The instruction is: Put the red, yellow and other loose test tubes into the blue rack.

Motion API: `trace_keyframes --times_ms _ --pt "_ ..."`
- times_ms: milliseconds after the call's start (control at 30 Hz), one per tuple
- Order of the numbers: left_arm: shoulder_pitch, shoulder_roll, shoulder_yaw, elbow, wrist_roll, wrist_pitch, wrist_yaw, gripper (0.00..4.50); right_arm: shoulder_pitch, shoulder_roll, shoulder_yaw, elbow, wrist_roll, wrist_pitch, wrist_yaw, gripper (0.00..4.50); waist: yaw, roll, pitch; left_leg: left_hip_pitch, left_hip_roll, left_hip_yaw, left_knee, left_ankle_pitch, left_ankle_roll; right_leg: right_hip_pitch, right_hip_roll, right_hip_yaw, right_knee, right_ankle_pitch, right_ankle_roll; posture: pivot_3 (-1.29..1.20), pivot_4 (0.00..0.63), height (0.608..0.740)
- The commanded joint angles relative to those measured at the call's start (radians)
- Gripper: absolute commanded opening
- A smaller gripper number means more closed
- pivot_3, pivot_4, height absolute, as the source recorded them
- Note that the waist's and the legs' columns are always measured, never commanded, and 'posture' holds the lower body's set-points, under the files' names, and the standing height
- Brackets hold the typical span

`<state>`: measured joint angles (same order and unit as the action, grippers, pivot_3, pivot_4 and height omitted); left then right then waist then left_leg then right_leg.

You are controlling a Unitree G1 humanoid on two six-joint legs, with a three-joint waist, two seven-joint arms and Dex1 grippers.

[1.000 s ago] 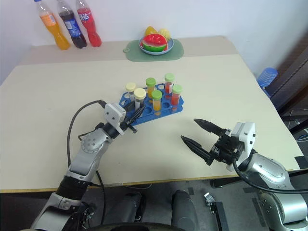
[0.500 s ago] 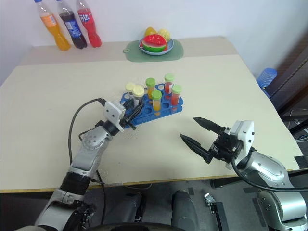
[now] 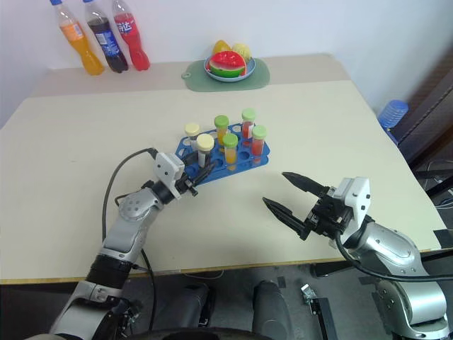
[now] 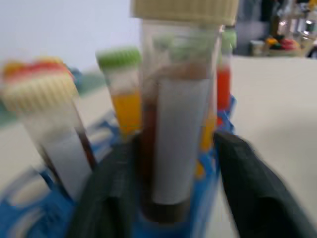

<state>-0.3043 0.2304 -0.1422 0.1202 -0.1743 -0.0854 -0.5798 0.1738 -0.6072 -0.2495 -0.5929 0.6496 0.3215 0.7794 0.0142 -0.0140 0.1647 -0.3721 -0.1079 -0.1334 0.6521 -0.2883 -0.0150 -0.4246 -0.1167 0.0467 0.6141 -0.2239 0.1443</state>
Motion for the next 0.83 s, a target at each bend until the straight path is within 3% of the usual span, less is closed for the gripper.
trace_keyframes --times_ms 33,67,300,433,600,700,833 --pt "-0.003 -0.004 0.015 -0.015 -0.019 0.014 -0.009 4.17 -0.009 0.009 -0.001 -0.014 -0.005 -0.023 -0.007 3.78 0.001 0.0 0.0 0.0 0.0 0.0 0.0 0.0 0.0 0.0 0.0 0.0 0.0 0.0 0.0 0.0 0.15 0.74" --pt "-0.004 -0.009 0.023 -0.018 -0.035 0.029 -0.014 4.42 -0.009 0.011 0.001 -0.011 -0.009 -0.026 -0.008 3.78 0.0 0.0 0.0 0.0 0.0 0.0 0.0 0.0 0.0 0.0 0.0 0.0 0.0 0.0 0.0 0.0 0.15 0.74" --pt "0.02 0.01 0.045 -0.09 -0.062 0.064 -0.027 4.42 -0.003 0.019 0.009 -0.006 -0.029 -0.034 -0.019 3.78 0.0 0.0 0.0 0.0 0.0 0.0 0.0 0.0 0.0 0.0 0.0 0.0 0.0 0.0 0.0 0.0 0.15 0.74" --pt "0.11 0.087 0.065 -0.19 -0.116 0.153 -0.082 4.42 0.02 0.029 0.002 0.017 -0.078 -0.061 -0.039 3.78 -0.003 0.001 0.0 0.0 0.0 0.0 -0.001 0.0 0.0 -0.001 0.0 0.0 0.0 0.0 0.0 0.0 0.15 0.74" --pt "0.263 0.193 0.18 -0.239 -0.189 0.064 -0.194 4.42 0.092 0.047 -0.05 0.052 -0.126 -0.087 -0.082 3.78 0.0 0.001 0.0 0.0 0.0 0.0 -0.001 0.0 0.0 -0.001 0.0 0.0 0.0 0.0 0.0 0.0 0.15 0.74" --pt "0.348 0.293 0.254 -0.285 -0.289 0.137 -0.291 4.42 0.158 0.057 -0.107 0.053 -0.126 -0.097 -0.102 3.78 0.001 0.001 0.0 0.0 0.0 0.0 -0.001 0.0 0.0 -0.001 0.0 0.0 0.0 0.0 0.0 0.0 0.15 0.74" --pt "0.393 0.358 0.304 -0.32 -0.345 0.183 -0.335 4.42 0.219 0.062 -0.148 0.058 -0.126 -0.118 -0.095 3.78 0.001 0.001 0.0 0.0 0.0 0.0 -0.001 -0.001 0.001 0.0 0.0 0.0 0.0 0.0 0.0 0.0 0.15 0.74"
